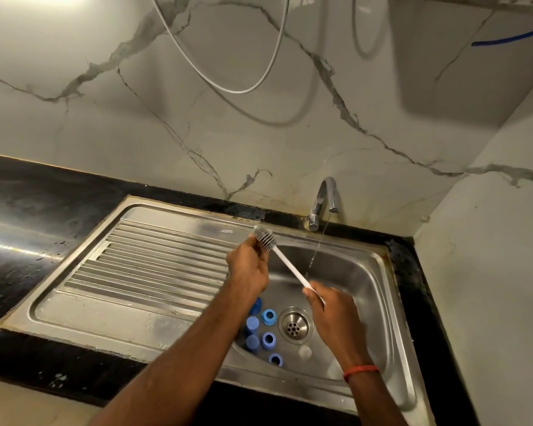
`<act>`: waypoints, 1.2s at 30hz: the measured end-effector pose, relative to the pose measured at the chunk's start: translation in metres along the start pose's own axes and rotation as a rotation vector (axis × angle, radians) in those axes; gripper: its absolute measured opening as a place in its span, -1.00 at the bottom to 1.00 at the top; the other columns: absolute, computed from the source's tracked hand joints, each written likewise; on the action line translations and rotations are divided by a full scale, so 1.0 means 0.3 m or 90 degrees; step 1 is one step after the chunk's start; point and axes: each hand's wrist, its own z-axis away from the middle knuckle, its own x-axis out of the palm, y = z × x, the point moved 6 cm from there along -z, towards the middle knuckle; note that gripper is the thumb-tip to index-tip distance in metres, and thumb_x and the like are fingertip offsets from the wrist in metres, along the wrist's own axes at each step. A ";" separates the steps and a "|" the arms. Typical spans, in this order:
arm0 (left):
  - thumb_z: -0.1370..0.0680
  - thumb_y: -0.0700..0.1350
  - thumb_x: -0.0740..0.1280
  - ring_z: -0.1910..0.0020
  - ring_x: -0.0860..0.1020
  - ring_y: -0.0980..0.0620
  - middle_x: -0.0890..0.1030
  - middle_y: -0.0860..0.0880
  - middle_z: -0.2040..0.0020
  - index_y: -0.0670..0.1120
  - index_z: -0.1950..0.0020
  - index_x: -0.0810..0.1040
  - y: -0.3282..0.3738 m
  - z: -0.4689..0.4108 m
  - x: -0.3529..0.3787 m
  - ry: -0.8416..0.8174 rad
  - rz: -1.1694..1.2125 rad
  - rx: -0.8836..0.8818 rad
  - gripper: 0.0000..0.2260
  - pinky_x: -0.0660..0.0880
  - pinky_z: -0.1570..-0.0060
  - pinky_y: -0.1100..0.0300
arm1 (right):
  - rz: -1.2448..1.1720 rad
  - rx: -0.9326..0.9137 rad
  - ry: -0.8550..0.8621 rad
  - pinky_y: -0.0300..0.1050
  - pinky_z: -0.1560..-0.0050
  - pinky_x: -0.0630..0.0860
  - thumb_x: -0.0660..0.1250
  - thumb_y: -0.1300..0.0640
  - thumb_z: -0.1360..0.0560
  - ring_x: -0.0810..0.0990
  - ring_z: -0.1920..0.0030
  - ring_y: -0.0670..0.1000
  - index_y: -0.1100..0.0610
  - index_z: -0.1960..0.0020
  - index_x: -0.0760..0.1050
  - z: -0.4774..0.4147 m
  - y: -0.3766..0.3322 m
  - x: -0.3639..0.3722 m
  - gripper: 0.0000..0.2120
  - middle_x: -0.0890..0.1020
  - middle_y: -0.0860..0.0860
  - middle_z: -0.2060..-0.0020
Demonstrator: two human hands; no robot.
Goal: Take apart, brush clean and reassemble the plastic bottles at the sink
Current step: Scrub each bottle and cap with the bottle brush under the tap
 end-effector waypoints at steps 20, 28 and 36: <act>-0.64 -0.13 0.28 -0.11 0.68 0.02 0.73 -0.01 -0.09 -0.07 -0.20 0.60 0.034 0.000 0.015 -0.091 -0.085 -0.051 -0.82 0.51 0.01 0.15 | -0.070 0.047 0.019 -0.05 0.37 0.51 0.26 0.03 -0.62 0.50 0.41 -0.04 0.09 0.11 0.59 -0.012 0.056 -0.061 -0.78 0.54 0.00 0.42; -0.64 -0.18 0.31 0.19 0.59 0.06 0.65 -0.10 0.15 -0.20 -0.01 0.63 -0.057 0.014 0.015 -0.071 -0.046 -0.021 -0.87 0.55 0.07 0.21 | -0.207 0.097 -0.079 -0.30 0.33 0.45 0.25 0.07 -0.64 0.51 0.39 -0.12 0.09 0.08 0.60 -0.015 -0.038 0.028 -0.79 0.59 0.04 0.37; -0.52 -0.21 0.47 0.15 0.66 0.05 0.69 -0.10 0.13 -0.21 -0.06 0.62 0.000 -0.018 0.001 -0.033 -0.018 -0.011 -0.85 0.63 0.00 0.19 | -0.213 0.104 -0.102 -0.02 0.27 0.53 0.26 0.05 -0.64 0.47 0.42 -0.10 0.18 0.08 0.60 0.019 -0.002 0.039 -0.74 0.58 0.11 0.37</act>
